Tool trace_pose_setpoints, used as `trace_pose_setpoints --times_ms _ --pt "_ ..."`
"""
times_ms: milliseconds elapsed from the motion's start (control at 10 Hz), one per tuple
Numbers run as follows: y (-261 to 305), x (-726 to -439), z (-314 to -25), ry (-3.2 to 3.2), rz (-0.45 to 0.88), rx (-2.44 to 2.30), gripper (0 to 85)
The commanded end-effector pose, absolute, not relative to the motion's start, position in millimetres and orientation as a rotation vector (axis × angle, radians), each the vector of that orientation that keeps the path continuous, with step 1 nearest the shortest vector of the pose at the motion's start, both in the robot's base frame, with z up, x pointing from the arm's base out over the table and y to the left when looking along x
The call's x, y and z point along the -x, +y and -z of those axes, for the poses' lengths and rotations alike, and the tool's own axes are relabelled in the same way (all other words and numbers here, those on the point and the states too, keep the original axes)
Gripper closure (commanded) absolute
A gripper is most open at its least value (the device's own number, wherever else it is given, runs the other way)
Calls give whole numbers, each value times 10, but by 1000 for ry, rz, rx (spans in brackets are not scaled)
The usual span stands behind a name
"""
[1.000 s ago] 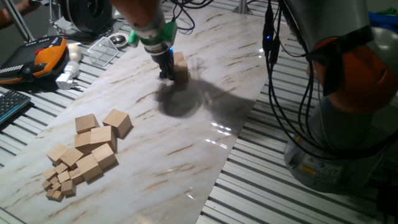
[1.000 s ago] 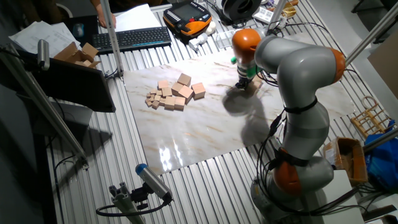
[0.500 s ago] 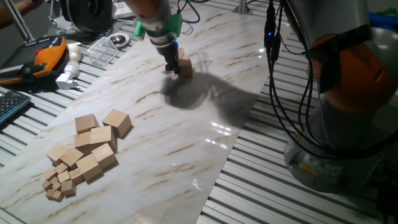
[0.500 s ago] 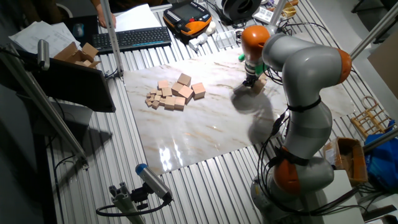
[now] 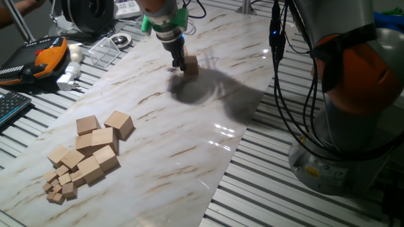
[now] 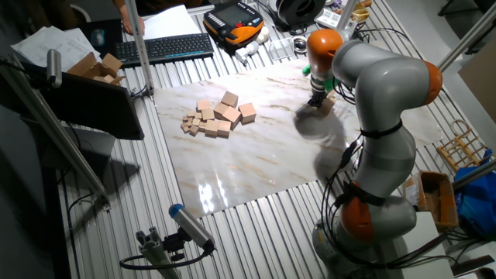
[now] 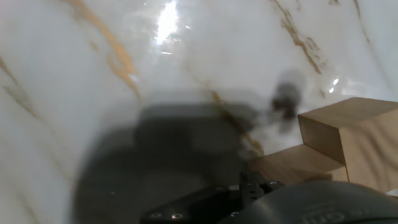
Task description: Stack the blocks into a cross shape
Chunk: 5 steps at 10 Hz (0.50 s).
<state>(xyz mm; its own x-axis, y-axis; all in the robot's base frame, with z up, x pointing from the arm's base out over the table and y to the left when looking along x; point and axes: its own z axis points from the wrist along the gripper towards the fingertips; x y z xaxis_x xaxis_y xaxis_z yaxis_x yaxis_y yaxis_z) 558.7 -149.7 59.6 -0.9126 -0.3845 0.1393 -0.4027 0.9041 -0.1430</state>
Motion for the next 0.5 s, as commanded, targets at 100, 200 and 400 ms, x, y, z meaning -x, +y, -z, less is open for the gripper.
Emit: trace_pose_setpoints --times_ms 100,200,400 --pt "-1374 -5717 -616 -2968 -263 -595 850" --pt "-1317 -5839 -645 -2975 -290 -583 850" --pt "-1321 -6054 -661 -3003 -356 -547 850"
